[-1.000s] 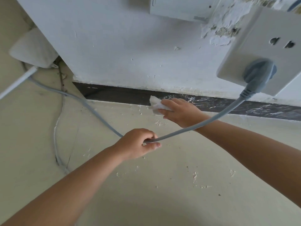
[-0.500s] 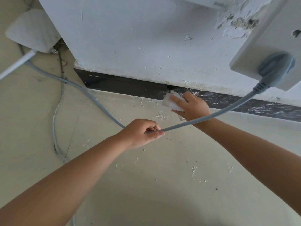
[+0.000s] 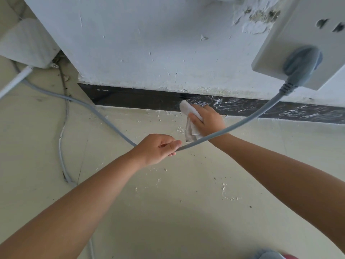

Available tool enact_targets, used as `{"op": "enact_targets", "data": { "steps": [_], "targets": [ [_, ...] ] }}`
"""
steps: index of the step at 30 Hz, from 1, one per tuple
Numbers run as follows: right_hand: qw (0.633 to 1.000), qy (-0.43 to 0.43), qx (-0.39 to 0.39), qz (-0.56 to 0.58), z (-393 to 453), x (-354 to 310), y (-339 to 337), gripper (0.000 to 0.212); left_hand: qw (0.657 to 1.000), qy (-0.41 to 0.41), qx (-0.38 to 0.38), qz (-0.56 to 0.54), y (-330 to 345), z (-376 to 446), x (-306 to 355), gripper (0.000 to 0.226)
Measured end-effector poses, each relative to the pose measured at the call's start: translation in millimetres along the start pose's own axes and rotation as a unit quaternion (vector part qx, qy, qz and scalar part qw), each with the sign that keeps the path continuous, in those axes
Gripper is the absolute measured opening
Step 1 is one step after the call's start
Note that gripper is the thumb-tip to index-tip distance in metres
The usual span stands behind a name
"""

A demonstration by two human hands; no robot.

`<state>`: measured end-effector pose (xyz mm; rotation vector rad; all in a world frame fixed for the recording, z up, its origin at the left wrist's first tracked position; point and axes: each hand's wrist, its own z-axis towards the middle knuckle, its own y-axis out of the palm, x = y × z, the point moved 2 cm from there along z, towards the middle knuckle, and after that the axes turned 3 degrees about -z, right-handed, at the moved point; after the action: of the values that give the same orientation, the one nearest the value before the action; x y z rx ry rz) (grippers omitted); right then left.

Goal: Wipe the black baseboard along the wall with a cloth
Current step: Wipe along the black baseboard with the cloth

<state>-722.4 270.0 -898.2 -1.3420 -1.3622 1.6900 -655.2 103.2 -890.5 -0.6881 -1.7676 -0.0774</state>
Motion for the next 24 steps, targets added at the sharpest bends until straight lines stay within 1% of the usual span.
{"op": "enact_targets", "data": {
  "steps": [2, 3, 4, 6, 8, 9, 10, 12, 14, 15, 16, 18, 22, 24],
  "targets": [
    [0.995, -0.082, -0.008, -0.064, -2, -8, -8, 0.038, 1.0, 0.001, -0.002, 0.008, 0, 0, 2, 0.055],
    [0.985, -0.13, -0.011, -0.11, -2, -11, -12, 0.043, 1.0, -0.001, 0.0, 0.01, 0, 0, 3, 0.054],
    [0.973, -0.173, 0.003, -0.15, 0, -11, -17, 0.047, 1.0, -0.006, 0.001, 0.011, 0, 0, 2, 0.053],
    [0.936, -0.253, 0.043, -0.241, 5, -10, -21, 0.048, 1.0, -0.012, 0.0, 0.012, 0, -1, 2, 0.054],
    [0.883, -0.307, 0.037, -0.352, 9, -13, -19, 0.039, 1.0, -0.023, -0.008, 0.012, -1, -2, 0, 0.055],
    [0.869, -0.324, 0.028, -0.372, 12, -15, -18, 0.036, 0.999, -0.033, -0.016, 0.012, -2, -3, -2, 0.053],
    [0.869, -0.327, 0.024, -0.371, 16, -15, -20, 0.035, 0.999, -0.044, -0.023, 0.012, -3, -5, -4, 0.049],
    [0.898, -0.313, -0.009, -0.31, 23, -15, -29, 0.037, 0.997, -0.065, -0.034, 0.018, -5, -9, -5, 0.04],
    [0.929, -0.259, -0.113, -0.24, 28, -12, -35, 0.043, 0.994, -0.092, -0.042, 0.034, -7, -15, -1, 0.039],
    [0.933, -0.223, -0.167, -0.228, 29, -11, -38, 0.045, 0.993, -0.106, -0.041, 0.042, -8, -18, 2, 0.041],
    [0.932, -0.203, -0.197, -0.226, 28, -9, -40, 0.046, 0.991, -0.118, -0.041, 0.053, -7, -21, 7, 0.045],
    [0.927, -0.203, -0.22, -0.224, 23, -10, -42, 0.048, 0.988, -0.136, -0.03, 0.074, -2, -26, 18, 0.048],
    [0.91, -0.254, -0.265, -0.194, 13, -11, -46, 0.046, 0.982, -0.163, 0.031, 0.088, 16, -39, 43, 0.043],
    [0.909, -0.263, -0.264, -0.185, 8, -8, -50, 0.043, 0.978, -0.172, 0.069, 0.096, 24, -45, 54, 0.041]
  ]
}}
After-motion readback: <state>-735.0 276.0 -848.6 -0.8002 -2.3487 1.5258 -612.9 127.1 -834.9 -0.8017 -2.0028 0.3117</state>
